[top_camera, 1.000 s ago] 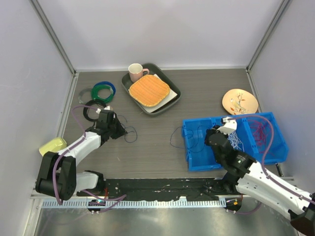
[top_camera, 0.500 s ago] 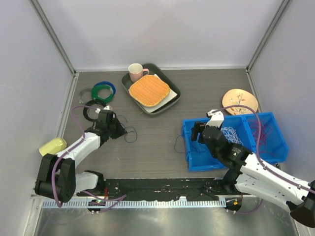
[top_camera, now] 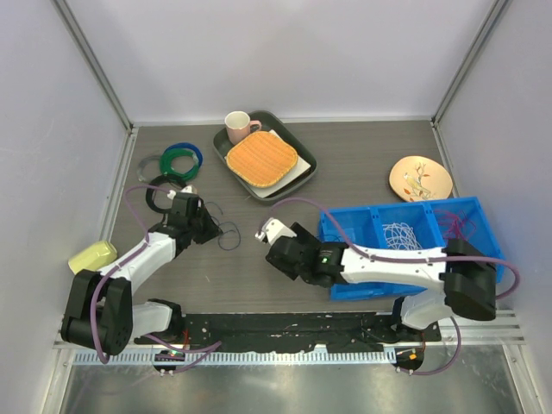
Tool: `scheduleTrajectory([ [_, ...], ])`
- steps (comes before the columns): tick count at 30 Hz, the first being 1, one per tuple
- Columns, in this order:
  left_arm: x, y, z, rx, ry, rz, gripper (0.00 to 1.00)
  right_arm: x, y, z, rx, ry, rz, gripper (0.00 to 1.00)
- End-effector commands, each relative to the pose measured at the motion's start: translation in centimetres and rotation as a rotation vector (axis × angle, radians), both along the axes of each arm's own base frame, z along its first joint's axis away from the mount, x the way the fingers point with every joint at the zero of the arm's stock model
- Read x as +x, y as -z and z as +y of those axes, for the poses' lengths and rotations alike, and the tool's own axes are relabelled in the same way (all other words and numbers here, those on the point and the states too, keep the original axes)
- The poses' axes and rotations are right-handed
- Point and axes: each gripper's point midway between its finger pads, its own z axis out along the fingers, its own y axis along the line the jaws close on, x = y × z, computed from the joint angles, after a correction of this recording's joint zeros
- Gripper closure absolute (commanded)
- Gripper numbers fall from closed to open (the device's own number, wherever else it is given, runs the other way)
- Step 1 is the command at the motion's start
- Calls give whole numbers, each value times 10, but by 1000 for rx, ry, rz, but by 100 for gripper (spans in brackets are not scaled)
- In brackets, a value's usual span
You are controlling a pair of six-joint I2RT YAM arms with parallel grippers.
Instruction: Untangle the cables
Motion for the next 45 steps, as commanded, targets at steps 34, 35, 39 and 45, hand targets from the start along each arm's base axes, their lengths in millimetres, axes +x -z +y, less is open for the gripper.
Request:
scheduleTrajectory([
  [34, 6, -24, -8, -46, 36, -73, 100, 21, -81, -138, 649, 687, -229, 82],
  [35, 6, -27, -10, -53, 40, -81, 100, 21, -80, -134, 621, 676, -217, 73],
  [39, 7, -40, -13, -75, 47, -111, 100, 22, -88, -116, 599, 601, -178, 50],
  [45, 9, -77, -18, -115, 70, -192, 100, 28, -122, -85, 603, 403, -210, 27],
])
